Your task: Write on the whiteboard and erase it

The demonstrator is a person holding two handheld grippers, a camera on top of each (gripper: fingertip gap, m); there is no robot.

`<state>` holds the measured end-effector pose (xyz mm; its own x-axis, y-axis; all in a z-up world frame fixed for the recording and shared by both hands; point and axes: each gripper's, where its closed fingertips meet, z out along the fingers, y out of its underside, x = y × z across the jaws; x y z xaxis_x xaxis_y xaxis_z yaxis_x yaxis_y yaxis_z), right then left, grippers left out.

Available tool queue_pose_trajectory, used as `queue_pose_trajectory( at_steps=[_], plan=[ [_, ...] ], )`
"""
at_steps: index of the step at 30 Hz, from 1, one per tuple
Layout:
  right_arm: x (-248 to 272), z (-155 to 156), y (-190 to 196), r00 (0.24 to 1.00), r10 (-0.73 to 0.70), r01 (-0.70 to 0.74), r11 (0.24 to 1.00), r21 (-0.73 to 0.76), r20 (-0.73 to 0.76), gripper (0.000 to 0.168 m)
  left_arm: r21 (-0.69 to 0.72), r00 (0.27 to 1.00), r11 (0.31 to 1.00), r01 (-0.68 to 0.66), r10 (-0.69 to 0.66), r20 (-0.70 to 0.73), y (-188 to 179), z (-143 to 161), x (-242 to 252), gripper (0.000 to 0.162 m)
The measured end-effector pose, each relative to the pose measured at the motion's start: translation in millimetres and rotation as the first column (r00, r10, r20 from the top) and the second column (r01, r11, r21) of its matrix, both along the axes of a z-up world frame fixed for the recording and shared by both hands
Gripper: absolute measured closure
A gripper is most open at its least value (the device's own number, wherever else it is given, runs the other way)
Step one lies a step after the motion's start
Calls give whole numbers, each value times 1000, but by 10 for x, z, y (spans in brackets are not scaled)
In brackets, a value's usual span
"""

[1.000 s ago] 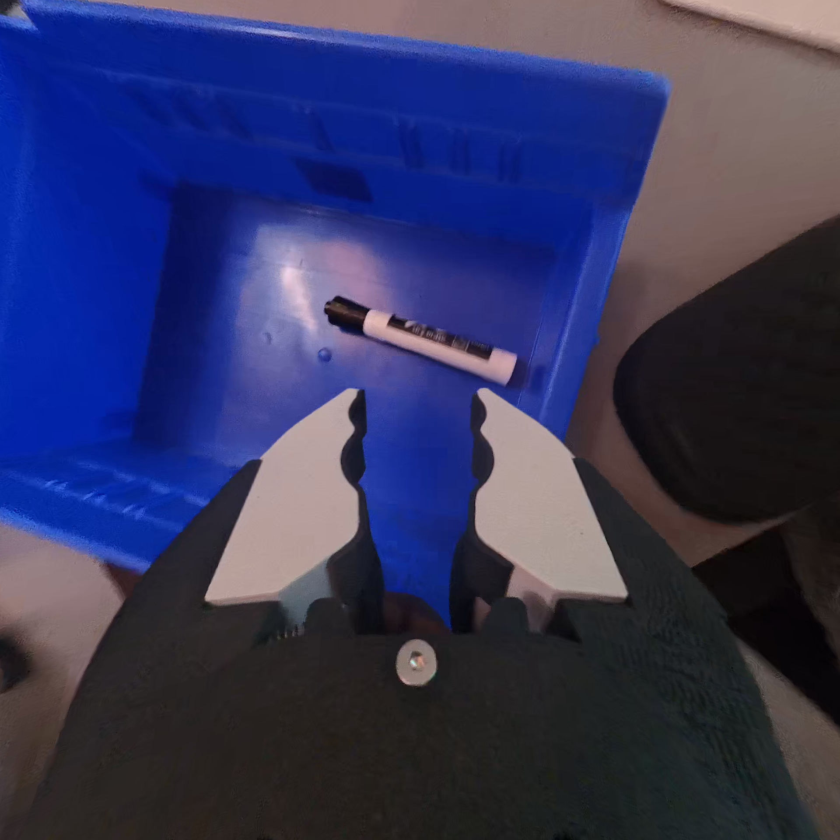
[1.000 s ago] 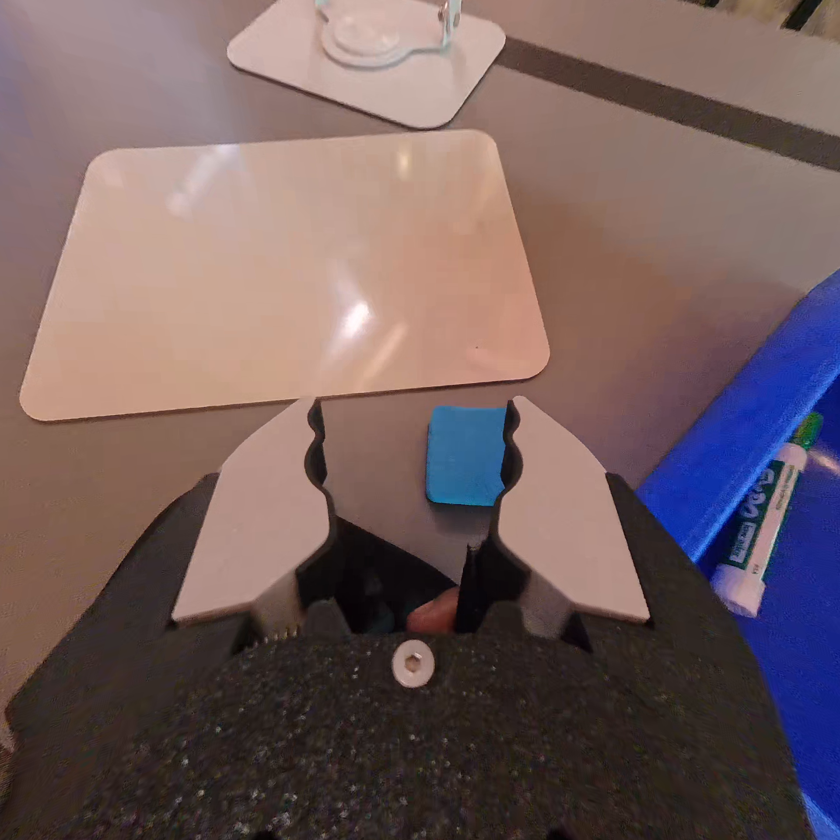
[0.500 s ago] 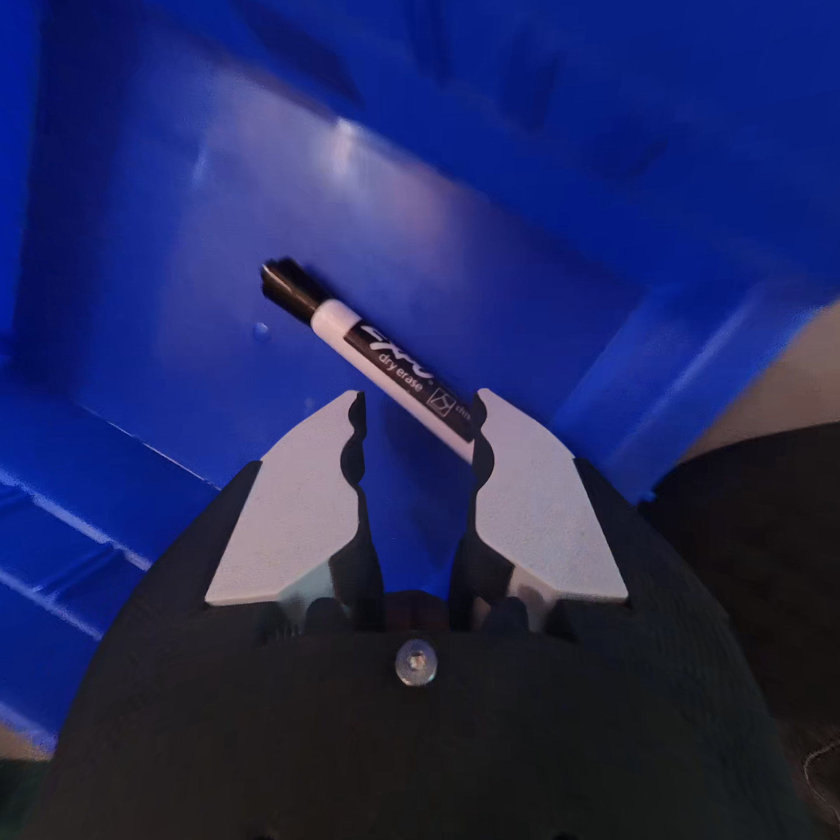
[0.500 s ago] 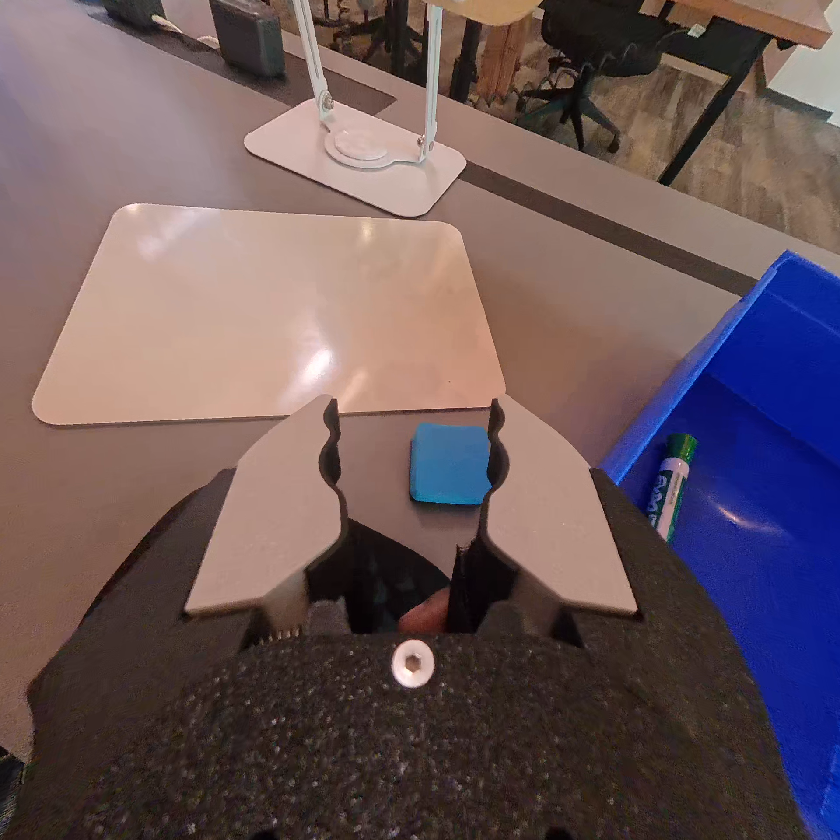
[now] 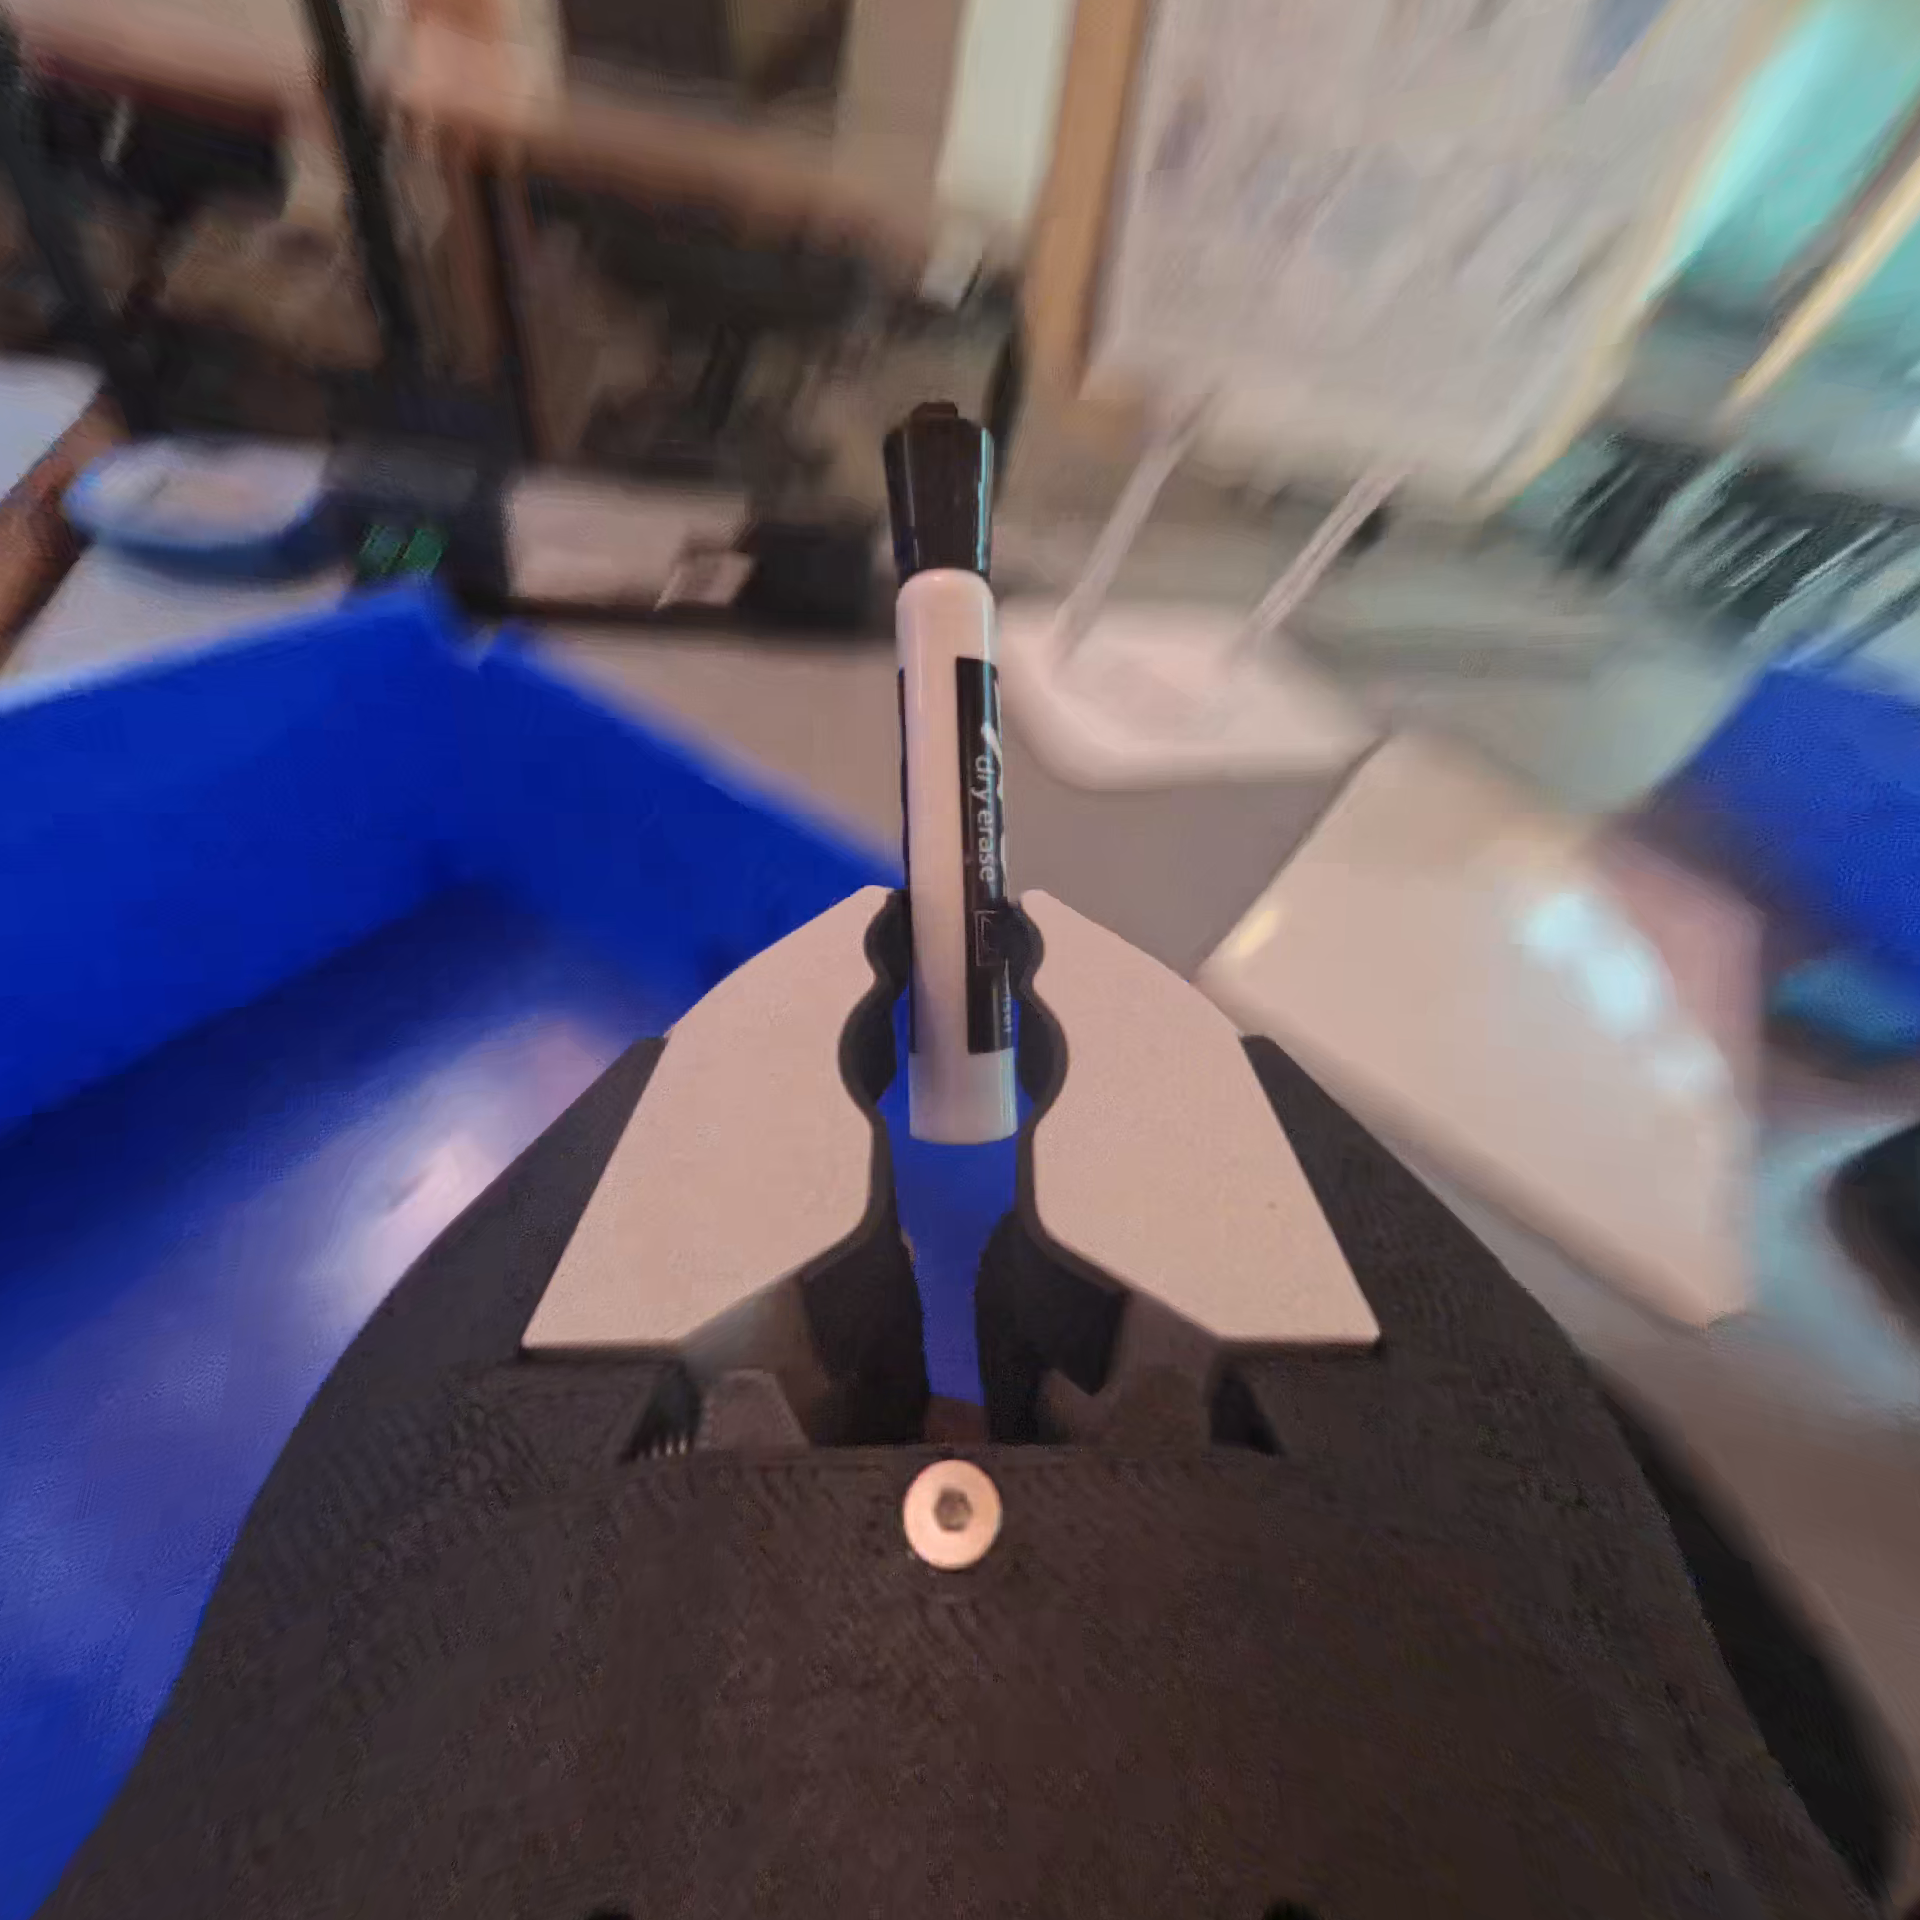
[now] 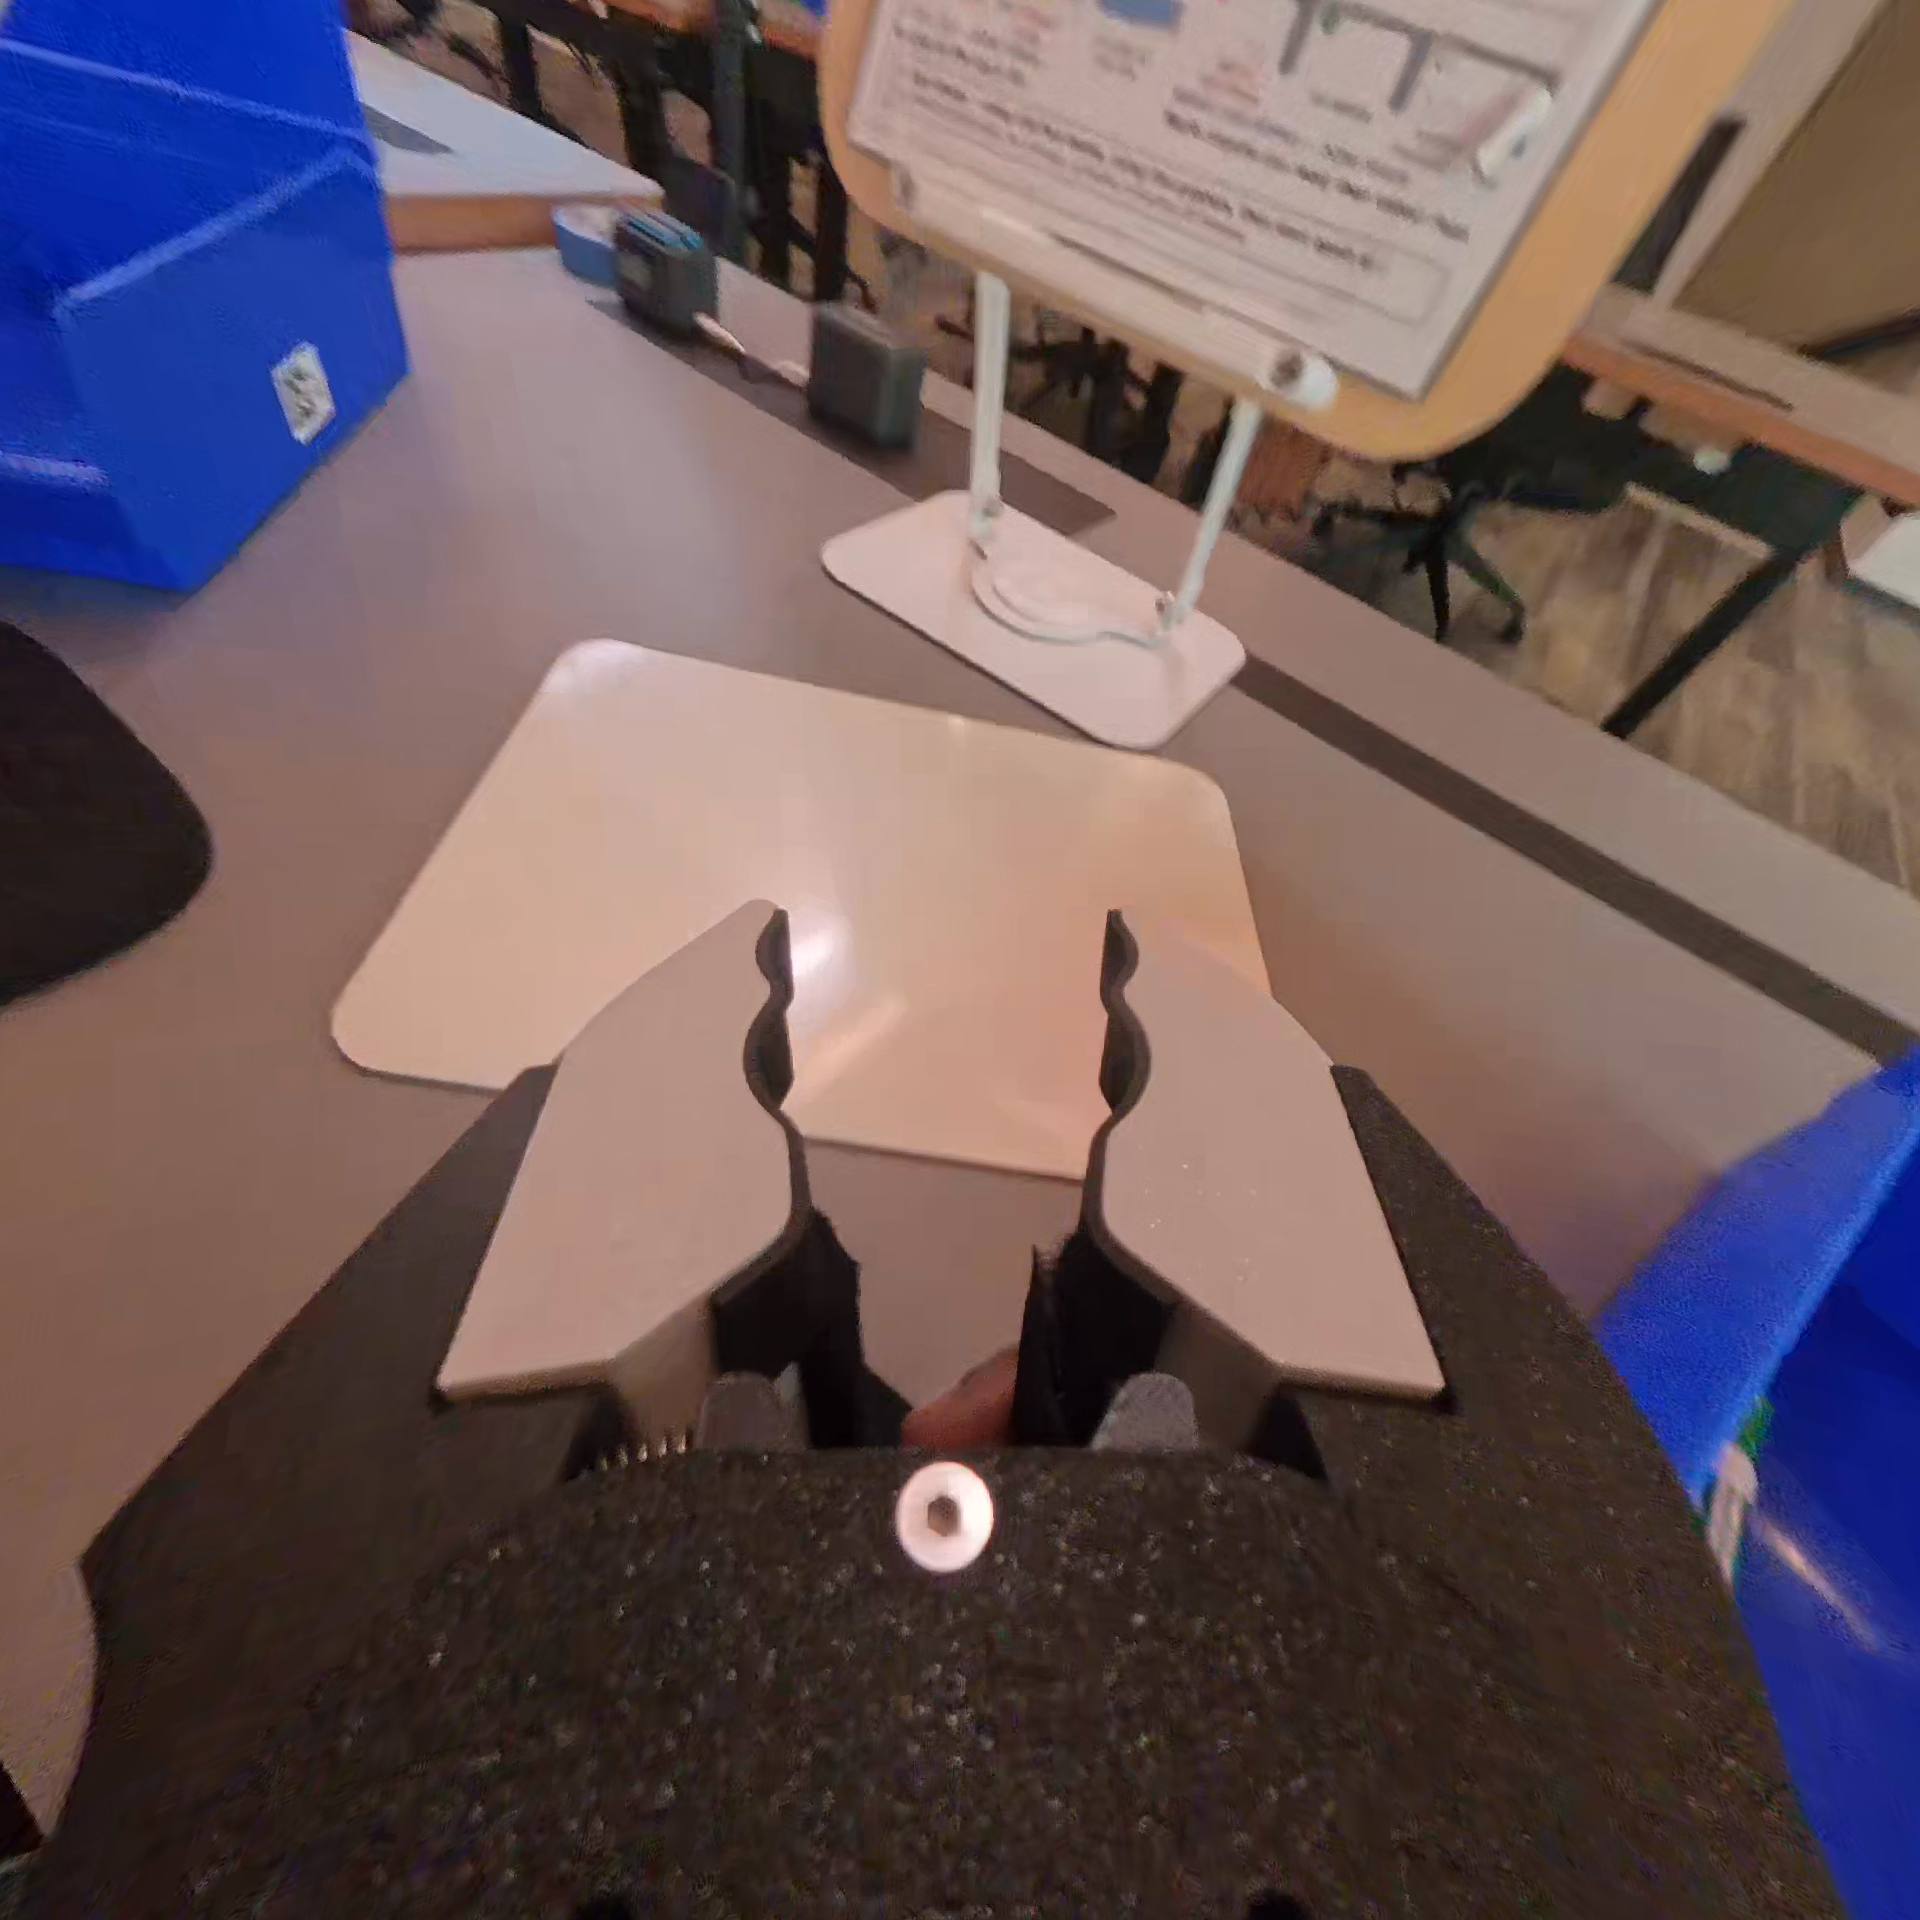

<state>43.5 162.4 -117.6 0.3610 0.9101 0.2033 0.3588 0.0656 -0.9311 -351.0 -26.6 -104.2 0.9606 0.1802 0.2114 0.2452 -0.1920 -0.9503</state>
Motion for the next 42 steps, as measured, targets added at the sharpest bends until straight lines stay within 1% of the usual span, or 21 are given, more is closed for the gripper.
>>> queue_pose_trajectory(
  at_steps=[1,2,4,6,8,10,11,12,14,15,16,19,21,24,26,28,30,32,34,38,42],
  plan=[
    [-149,97,-110,998,59,-58,997,41,-33,110,177,996,982,65,-75,50,38,281,169,144],
    [-301,195,-230,991,118,-113,990,87,-65,110,331,980,934,134,-175,99,62,523,368,144],
    [-600,366,-490,966,234,-213,960,183,-106,110,561,909,792,242,-388,155,109,860,794,144],
    [-866,486,-734,939,328,-292,918,266,-100,109,681,799,665,307,-569,195,191,1004,1196,144],
    [-1083,573,-945,916,396,-354,877,326,-70,108,778,652,530,338,-727,212,226,1108,1535,144],
    [-1250,651,-1117,895,441,-391,845,364,-62,106,867,506,411,281,-831,230,233,1212,1695,144],
    [-1322,693,-1198,883,463,-405,831,381,-71,105,902,440,361,238,-868,231,236,1256,1730,144],
    [-1391,734,-1267,873,481,-413,819,399,-84,104,922,386,335,196,-890,242,260,1279,1749,144],
    [-1525,793,-1373,856,508,-424,795,434,-94,104,949,312,284,138,-922,231,261,1336,1759,144],
    [-1593,816,-1417,847,524,-434,780,451,-91,104,956,300,261,131,-930,213,240,1367,1758,144],
    [-1659,837,-1456,837,540,-445,766,465,-89,105,957,320,255,138,-926,201,230,1389,1753,144],
    [-1833,874,-1531,815,574,-478,744,466,-80,106,948,418,264,175,-892,172,188,1442,1657,144],
    [-1905,903,-1566,803,590,-498,739,454,-80,105,956,448,246,158,-881,153,128,1494,1545,144],
    [-1914,986,-1621,784,608,-485,724,490,-123,106,970,485,215,112,-864,136,98,1521,1476,144],
    [-1898,995,-1621,784,604,-461,721,517,-143,108,977,463,199,76,-875,142,153,1531,1524,144],
    [-1874,993,-1573,796,586,-430,724,539,-151,109,976,424,206,76,-892,156,304,1555,1655,144],
    [-1808,1079,-1472,802,559,-373,742,557,-209,115,977,383,194,84,-912,148,450,1612,1807,144],
    [-1713,1191,-1349,798,536,-324,767,553,-276,112,985,344,160,67,-930,128,542,1698,1895,144],
    [-1636,1251,-1232,794,512,-293,796,530,-329,109,988,339,134,80,-936,100,610,1756,1965,144],
    [-1470,1403,-1133,743,499,-246,824,511,-447,122,989,318,133,62,-942,107,704,1733,2019,144],
    [-1470,1429,-1090,773,470,-188,810,555,-425,123,985,313,148,88,-943,114,759,1707,2158,144]
  ],
)
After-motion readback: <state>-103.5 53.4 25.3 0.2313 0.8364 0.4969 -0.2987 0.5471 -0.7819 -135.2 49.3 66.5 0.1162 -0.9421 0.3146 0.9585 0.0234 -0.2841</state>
